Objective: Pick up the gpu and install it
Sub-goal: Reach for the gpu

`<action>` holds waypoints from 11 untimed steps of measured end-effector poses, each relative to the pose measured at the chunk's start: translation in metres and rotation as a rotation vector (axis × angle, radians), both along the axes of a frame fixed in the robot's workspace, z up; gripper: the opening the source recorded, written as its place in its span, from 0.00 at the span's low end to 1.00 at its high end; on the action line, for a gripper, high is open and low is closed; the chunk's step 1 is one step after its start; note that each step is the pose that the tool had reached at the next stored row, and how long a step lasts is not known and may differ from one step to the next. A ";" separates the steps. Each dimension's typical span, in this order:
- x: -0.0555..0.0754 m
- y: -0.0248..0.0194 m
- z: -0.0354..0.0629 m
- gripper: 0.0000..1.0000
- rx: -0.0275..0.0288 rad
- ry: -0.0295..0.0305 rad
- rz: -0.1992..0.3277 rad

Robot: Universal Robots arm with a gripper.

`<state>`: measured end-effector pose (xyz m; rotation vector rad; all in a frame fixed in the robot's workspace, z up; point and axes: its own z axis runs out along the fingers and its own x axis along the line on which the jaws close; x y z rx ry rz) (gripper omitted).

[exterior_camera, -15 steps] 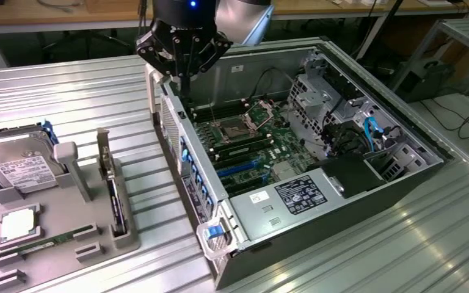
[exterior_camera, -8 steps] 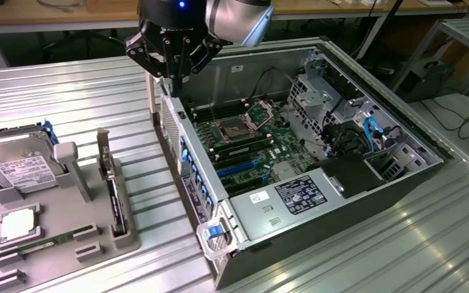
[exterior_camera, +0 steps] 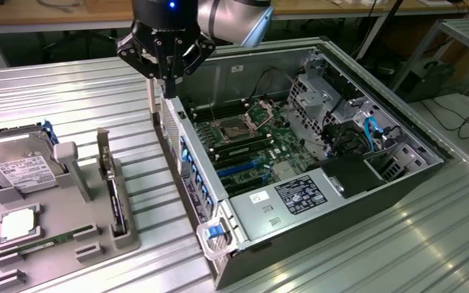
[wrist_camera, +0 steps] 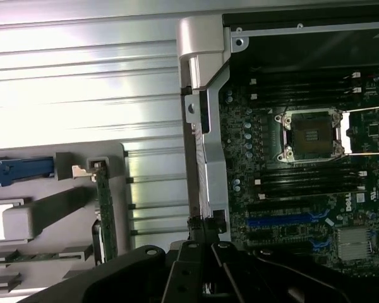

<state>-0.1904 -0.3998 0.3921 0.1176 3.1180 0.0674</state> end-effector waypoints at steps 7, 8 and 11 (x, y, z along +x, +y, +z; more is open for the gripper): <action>-0.009 -0.0001 -0.0001 0.11 0.0001 0.0012 0.000; -0.010 -0.0001 -0.0001 0.11 0.0001 0.0014 0.000; -0.013 -0.0001 -0.0001 0.11 0.0000 0.0021 0.000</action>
